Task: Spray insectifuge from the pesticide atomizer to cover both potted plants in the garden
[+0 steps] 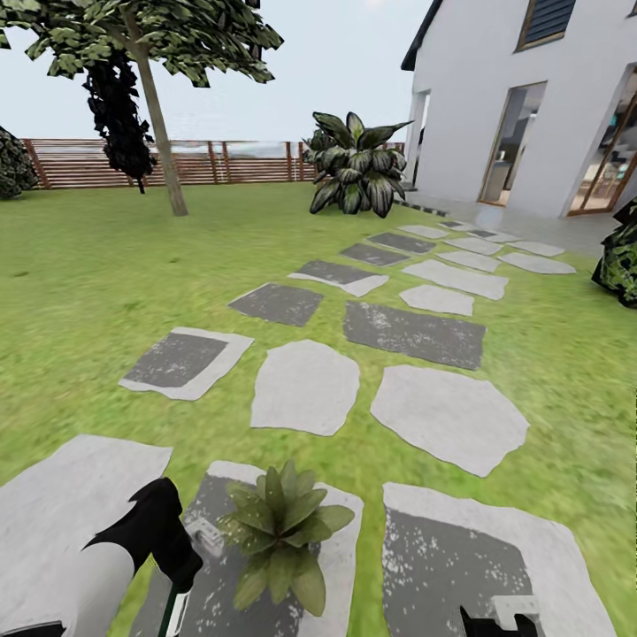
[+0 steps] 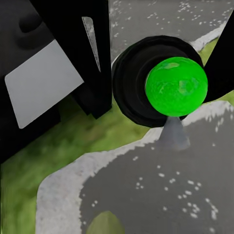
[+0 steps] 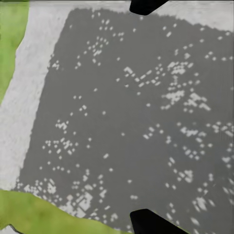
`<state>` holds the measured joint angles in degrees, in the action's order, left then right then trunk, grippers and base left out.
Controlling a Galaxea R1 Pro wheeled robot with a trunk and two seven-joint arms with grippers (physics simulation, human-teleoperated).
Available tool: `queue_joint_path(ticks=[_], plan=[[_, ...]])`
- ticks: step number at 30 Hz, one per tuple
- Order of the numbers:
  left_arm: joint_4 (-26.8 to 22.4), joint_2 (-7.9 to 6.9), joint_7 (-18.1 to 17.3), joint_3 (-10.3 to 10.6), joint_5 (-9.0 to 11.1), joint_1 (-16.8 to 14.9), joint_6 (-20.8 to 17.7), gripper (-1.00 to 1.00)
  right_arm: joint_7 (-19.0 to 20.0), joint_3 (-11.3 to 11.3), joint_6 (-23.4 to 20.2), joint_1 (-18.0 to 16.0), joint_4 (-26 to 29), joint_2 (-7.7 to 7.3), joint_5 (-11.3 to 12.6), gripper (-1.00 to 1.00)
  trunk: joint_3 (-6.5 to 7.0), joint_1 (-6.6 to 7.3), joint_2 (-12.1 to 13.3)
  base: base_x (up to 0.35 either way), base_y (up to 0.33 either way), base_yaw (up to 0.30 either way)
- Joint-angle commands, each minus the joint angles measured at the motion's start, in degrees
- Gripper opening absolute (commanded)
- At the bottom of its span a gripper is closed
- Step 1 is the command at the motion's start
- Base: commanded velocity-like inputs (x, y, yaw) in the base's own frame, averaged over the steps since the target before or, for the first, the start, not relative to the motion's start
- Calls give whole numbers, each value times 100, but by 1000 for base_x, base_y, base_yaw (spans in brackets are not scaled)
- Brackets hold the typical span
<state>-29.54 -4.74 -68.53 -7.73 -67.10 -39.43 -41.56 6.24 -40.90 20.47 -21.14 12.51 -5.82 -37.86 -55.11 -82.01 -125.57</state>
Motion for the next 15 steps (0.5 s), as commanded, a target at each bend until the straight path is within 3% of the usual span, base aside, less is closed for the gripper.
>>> queue_joint_path(ticks=[1,7,15], plan=[[-7,9,-47,-36,-49,-3,-45,-100,45,-49,22,-5,-3,1,-11,100,-5,0,-2,38,-264,0],[-8,8,-46,-36,-49,-3,-45,-100,44,-49,24,-5,-3,2,-11,100,-5,0,-2,-7,-268,172],[-67,6,-46,-37,-49,-6,-54,-100,45,-49,23,-5,-3,2,-11,100,-5,0,-2,-185,-210,243]])
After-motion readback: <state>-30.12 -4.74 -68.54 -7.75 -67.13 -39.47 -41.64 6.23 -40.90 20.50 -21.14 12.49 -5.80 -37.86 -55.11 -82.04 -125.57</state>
